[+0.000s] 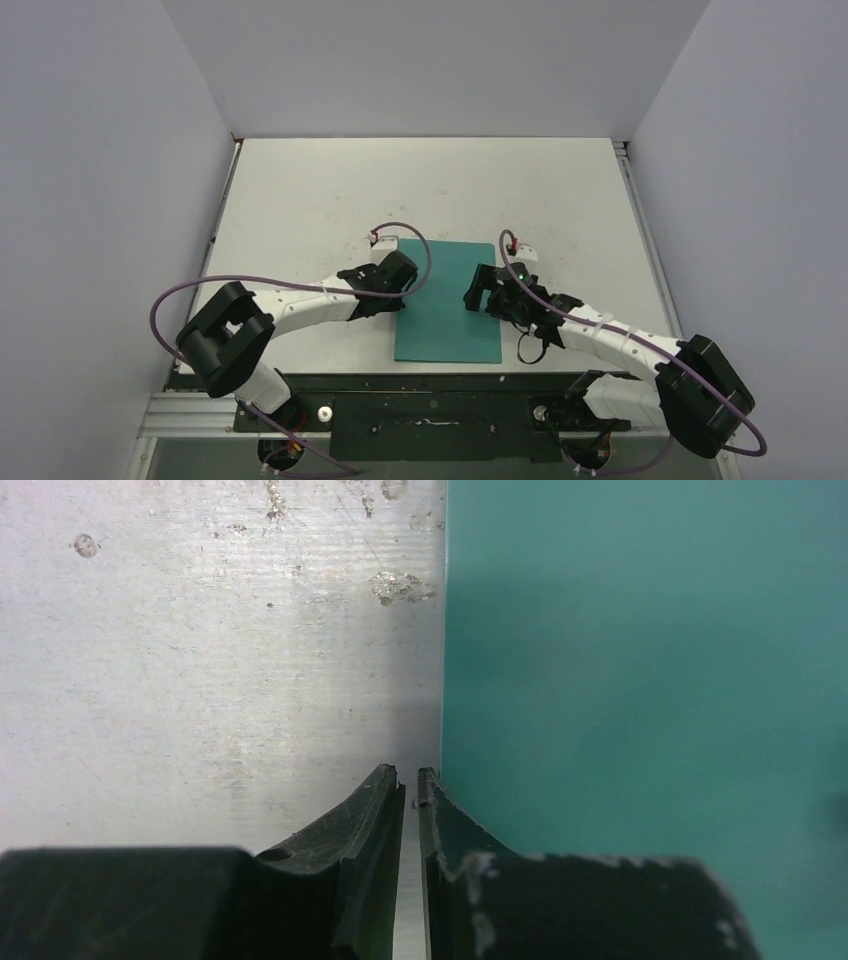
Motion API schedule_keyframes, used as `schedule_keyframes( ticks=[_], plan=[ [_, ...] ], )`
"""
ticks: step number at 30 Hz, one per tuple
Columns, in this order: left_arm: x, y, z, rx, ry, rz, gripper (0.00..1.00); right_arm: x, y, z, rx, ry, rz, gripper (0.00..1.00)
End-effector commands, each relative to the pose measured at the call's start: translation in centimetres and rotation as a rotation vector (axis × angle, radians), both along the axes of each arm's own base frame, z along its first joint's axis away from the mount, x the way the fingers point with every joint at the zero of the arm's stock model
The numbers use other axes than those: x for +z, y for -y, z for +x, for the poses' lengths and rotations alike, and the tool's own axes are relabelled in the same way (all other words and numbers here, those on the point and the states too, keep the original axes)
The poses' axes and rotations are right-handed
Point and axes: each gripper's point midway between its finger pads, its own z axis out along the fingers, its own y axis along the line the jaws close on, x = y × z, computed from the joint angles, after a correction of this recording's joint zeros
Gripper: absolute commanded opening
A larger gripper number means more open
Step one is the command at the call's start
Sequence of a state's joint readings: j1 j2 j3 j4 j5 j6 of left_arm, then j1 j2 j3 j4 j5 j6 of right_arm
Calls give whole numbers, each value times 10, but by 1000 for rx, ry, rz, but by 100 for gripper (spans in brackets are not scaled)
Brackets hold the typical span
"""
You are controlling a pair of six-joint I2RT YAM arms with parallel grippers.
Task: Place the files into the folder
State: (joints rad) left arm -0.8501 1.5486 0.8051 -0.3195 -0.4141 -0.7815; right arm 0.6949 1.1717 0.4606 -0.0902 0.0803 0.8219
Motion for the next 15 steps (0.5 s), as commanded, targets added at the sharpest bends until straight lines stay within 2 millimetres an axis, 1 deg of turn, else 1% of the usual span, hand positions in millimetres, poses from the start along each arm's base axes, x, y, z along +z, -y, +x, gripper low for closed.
schedule_keyframes(
  ticks=[1,4,7,11,15],
  plan=[
    [31,10,4,-22,43,-89,12,42,9,14,5,100,-68,95],
    [42,3,5,-16,64,-98,14,51,13,8,27,107,-84,95],
    [55,-3,4,-21,83,-124,16,56,8,0,70,103,-60,93],
    [70,-5,-3,-52,94,-164,21,52,-8,-16,146,66,-27,88],
    [85,-3,-14,-98,90,-213,31,50,-34,-42,243,37,-11,83]
  ],
)
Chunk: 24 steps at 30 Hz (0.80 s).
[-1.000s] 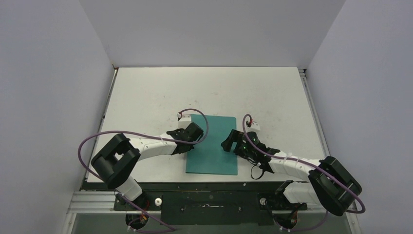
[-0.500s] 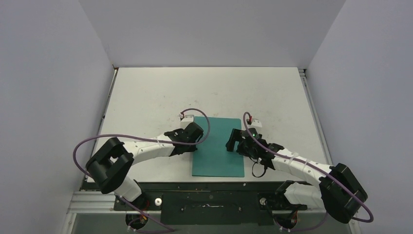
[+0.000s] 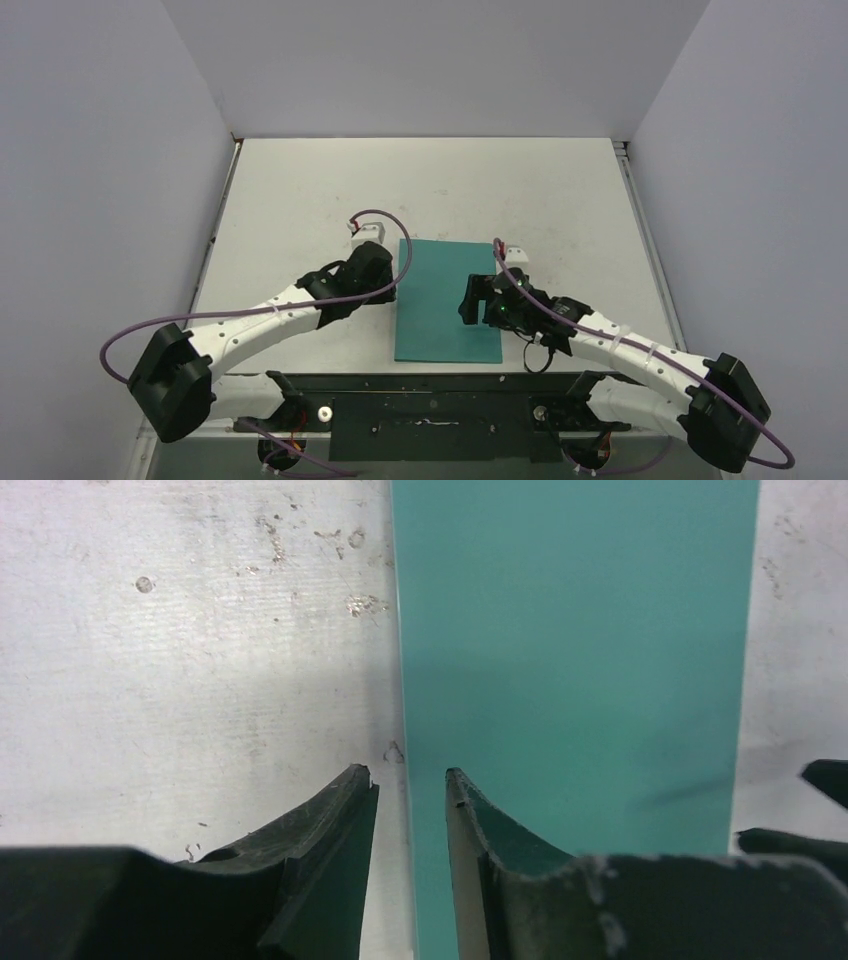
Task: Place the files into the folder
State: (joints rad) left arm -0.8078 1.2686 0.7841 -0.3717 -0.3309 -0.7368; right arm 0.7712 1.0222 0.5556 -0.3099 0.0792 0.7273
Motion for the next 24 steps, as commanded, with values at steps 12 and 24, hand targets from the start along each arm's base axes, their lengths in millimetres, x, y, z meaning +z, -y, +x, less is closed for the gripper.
schedule_keyframes(
  ticks=[12,24],
  plan=[
    [47,-3,-32,-136,35,-137,63,-13,-86,-116,317,-94,11,29],
    [56,-8,-36,-137,54,-155,80,-36,-90,-122,252,-76,-37,5]
  ],
)
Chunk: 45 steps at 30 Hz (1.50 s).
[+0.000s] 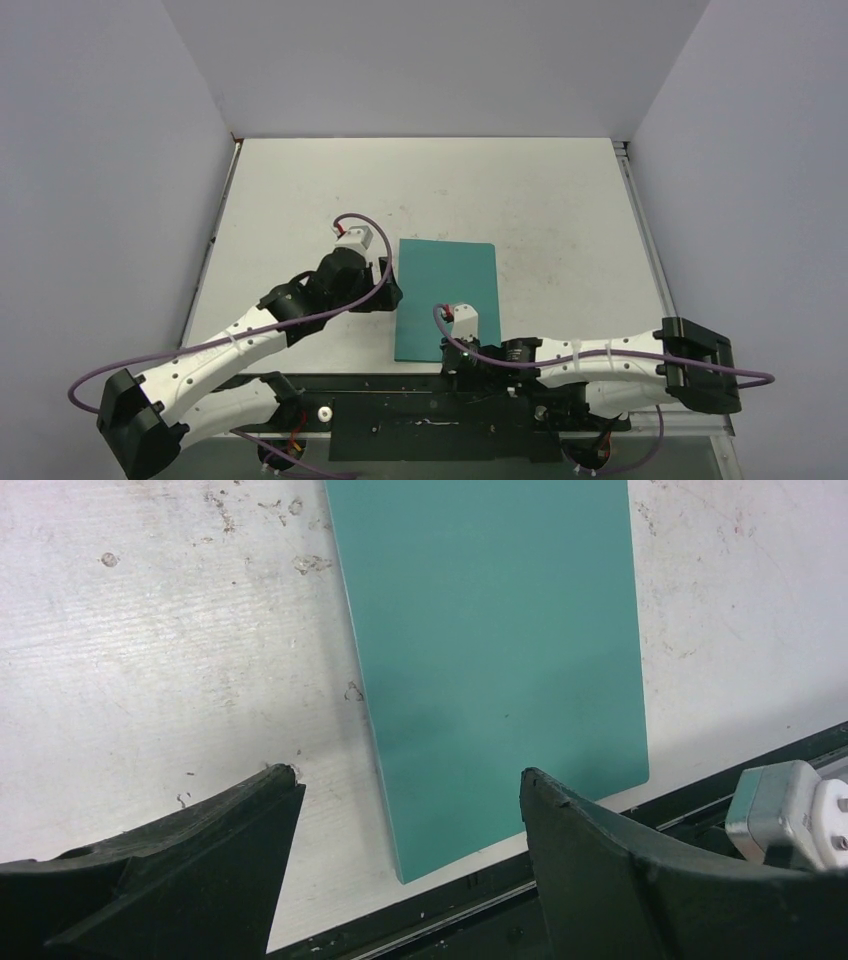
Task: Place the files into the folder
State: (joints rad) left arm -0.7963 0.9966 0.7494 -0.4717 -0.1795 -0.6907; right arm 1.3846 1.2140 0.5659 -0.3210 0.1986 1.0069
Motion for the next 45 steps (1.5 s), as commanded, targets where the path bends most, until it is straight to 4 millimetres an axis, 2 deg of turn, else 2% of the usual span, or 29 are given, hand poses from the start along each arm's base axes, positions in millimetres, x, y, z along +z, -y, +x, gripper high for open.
schedule_keyframes(
  ticks=[1,10,12,28,40,45],
  plan=[
    [9,-3,0,-7,23,-13,81,6,-11,18,-82,64,30,5],
    [12,-10,0,15,31,-10,100,-7,-13,34,-120,83,-15,5],
    [12,-11,0,20,33,-10,97,-9,-12,39,-132,82,-12,5],
    [7,-14,4,28,22,-8,97,-26,-13,92,-232,96,-28,5],
    [6,-12,3,22,13,-15,97,-26,-4,143,-291,139,-77,6],
    [8,-11,3,19,12,-20,96,-27,0,156,-310,138,-81,6]
  ],
)
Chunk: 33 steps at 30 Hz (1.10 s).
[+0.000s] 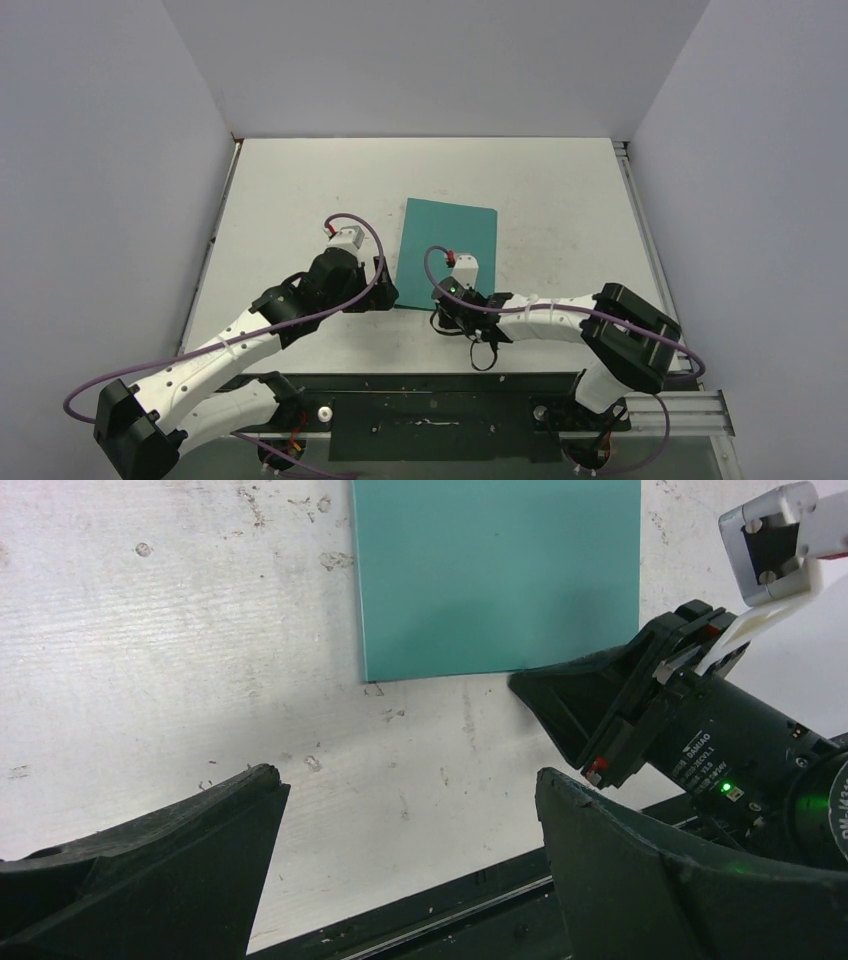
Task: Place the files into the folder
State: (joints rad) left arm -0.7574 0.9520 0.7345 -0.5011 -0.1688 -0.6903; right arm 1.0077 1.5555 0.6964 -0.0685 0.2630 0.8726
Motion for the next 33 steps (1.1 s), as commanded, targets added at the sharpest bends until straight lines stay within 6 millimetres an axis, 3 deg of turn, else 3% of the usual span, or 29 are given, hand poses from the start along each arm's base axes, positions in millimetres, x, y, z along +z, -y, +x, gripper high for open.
schedule_keyframes(
  ticks=[1,6,13,15,19,26,30,33],
  plan=[
    [7,3,3,-12,16,-15,97,-3,4,14,-4,17,-41,7],
    [9,5,2,-19,13,-22,97,0,13,25,-29,23,-52,8],
    [21,3,4,-18,34,-23,97,37,9,33,-4,82,-18,24],
    [25,4,4,-20,40,-22,97,51,10,34,9,105,-12,29],
    [37,4,6,-27,61,-20,97,90,20,36,20,195,7,58],
    [66,0,8,-49,111,-5,96,157,41,34,49,338,40,87],
    [88,-1,5,-110,176,-5,96,184,55,31,26,391,44,99],
    [105,-5,2,-139,236,-3,96,197,72,31,-29,426,40,90]
  ],
)
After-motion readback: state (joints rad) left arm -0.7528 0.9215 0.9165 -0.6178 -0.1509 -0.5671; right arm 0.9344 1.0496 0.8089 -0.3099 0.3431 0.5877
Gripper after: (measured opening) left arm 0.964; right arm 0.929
